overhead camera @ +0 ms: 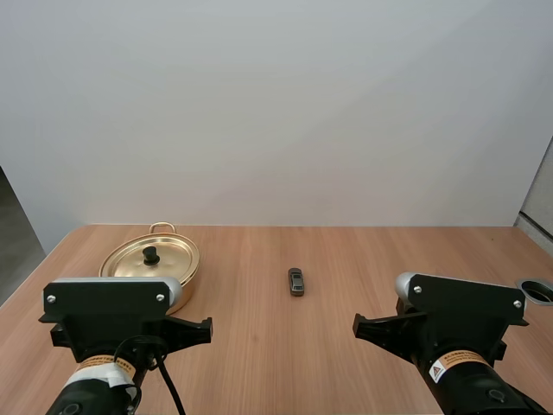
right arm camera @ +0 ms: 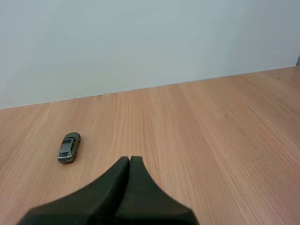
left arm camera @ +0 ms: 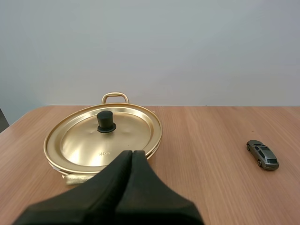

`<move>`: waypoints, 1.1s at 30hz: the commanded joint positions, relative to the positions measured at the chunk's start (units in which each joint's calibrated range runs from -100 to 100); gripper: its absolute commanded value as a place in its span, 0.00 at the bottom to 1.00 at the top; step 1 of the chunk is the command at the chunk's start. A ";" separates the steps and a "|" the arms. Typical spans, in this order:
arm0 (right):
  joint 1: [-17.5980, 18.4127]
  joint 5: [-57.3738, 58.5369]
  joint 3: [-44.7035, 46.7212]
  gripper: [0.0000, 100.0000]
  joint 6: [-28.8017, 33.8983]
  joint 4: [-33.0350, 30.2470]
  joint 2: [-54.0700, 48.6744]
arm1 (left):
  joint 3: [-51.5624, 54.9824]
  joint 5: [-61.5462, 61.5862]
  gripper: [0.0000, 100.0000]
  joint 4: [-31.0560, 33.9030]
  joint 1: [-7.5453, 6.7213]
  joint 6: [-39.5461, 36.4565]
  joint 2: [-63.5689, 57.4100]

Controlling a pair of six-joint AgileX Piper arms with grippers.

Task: Open the pot, put the car inside, and close it

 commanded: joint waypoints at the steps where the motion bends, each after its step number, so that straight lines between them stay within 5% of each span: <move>1: 0.04 0.01 0.00 0.00 0.00 0.00 0.00 | 0.00 0.00 0.00 0.07 -0.01 0.00 0.00; 33: 0.04 0.01 0.00 0.00 0.00 0.00 0.00 | 0.00 -0.69 0.00 -1.31 -0.01 0.00 0.00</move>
